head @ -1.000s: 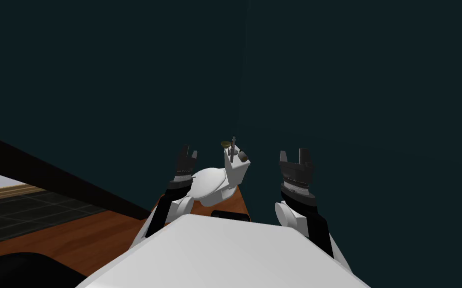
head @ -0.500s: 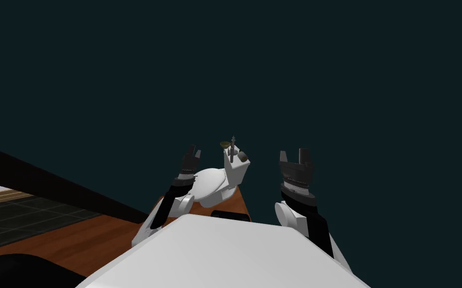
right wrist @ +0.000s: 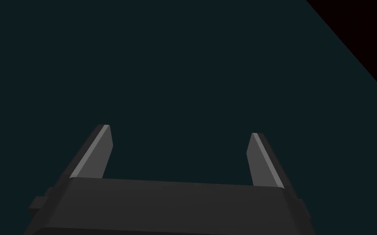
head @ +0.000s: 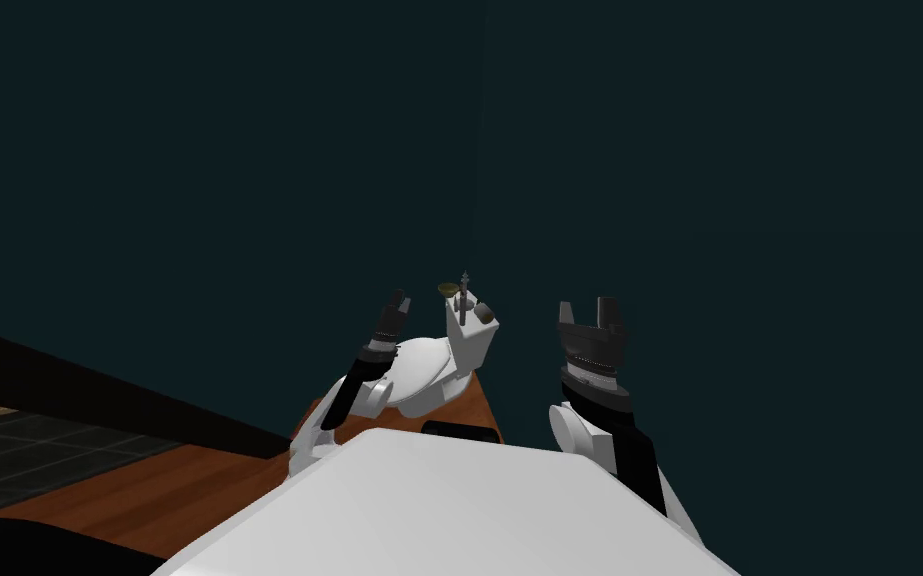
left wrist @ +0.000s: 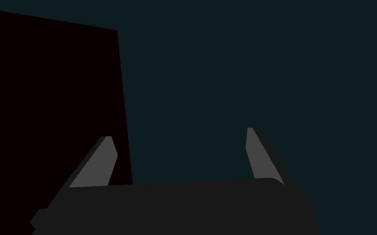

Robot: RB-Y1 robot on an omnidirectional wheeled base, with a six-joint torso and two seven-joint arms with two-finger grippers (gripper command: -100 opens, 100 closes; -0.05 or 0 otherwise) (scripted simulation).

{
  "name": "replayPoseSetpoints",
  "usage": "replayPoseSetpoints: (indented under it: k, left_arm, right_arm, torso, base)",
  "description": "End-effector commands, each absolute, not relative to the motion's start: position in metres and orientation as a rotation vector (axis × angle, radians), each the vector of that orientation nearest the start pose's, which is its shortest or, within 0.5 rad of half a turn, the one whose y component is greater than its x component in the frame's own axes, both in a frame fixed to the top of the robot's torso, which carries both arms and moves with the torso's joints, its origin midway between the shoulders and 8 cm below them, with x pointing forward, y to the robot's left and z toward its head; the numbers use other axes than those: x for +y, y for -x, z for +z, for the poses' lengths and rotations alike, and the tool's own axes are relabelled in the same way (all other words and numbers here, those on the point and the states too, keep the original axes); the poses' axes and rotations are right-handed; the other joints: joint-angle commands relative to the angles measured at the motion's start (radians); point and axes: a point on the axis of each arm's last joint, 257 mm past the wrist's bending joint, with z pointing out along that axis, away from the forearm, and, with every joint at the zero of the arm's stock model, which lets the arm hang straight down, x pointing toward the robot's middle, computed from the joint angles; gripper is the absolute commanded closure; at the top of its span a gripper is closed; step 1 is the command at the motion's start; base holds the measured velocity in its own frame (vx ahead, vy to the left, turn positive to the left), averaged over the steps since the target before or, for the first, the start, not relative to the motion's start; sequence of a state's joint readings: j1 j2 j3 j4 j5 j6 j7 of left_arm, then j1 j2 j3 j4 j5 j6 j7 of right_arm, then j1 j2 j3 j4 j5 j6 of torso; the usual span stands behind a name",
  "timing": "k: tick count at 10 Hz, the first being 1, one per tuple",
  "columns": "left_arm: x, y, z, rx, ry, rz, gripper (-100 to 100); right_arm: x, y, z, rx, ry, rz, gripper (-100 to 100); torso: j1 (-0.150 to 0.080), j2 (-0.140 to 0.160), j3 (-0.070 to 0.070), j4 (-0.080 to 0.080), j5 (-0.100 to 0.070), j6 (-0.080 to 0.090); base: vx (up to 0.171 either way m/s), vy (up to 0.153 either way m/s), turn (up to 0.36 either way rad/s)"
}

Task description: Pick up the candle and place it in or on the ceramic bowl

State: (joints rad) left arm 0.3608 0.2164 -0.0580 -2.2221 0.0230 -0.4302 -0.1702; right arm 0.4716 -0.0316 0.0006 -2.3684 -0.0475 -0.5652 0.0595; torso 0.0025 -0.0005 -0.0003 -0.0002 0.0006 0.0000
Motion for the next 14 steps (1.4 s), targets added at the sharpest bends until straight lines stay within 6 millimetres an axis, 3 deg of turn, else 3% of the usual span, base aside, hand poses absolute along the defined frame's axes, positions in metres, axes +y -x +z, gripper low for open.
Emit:
replayPoseSetpoints:
  k: [1, 14]
  left_arm:
    - [0.22, -0.39, 0.021, 0.847, 0.395, -1.237, -100]
    - [0.176, -0.468, -0.023, 1.062, 0.099, -1.099, -100]
  right_arm:
    - [-0.271, -0.312, 0.082, 0.495, -0.5, 1.327, 0]
    - [-0.271, -0.312, 0.082, 0.495, -0.5, 1.327, 0]
  torso:
    - [0.0, 0.0, 0.0, 0.0, 0.0, 0.0]
    - [-0.002, 0.001, 0.001, 0.0, 0.0, 0.0]
  base:
    - [-0.004, 0.035, -0.088]
    - [-0.016, 0.012, -0.073]
